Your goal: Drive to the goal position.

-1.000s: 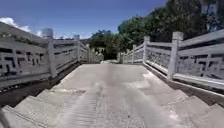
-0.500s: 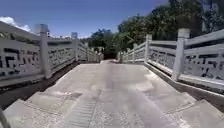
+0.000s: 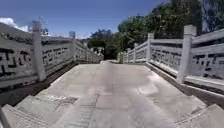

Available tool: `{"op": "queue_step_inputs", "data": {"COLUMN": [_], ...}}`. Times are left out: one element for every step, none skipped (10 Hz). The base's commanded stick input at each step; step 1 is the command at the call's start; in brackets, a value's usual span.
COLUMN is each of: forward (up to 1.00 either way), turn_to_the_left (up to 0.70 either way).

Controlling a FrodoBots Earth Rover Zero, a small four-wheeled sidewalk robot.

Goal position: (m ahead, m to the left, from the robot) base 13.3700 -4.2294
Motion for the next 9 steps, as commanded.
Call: {"op": "queue_step_inputs", "data": {"forward": [0.45, 0.45, 0.45, 0.45, 0.45, 0.45, 0.45, 0.45, 0.45], "turn_to_the_left": [0.00, 0.00, 0.00, 0.00, 0.00, 0.00, 0.00, 0.00, 0.00]}}
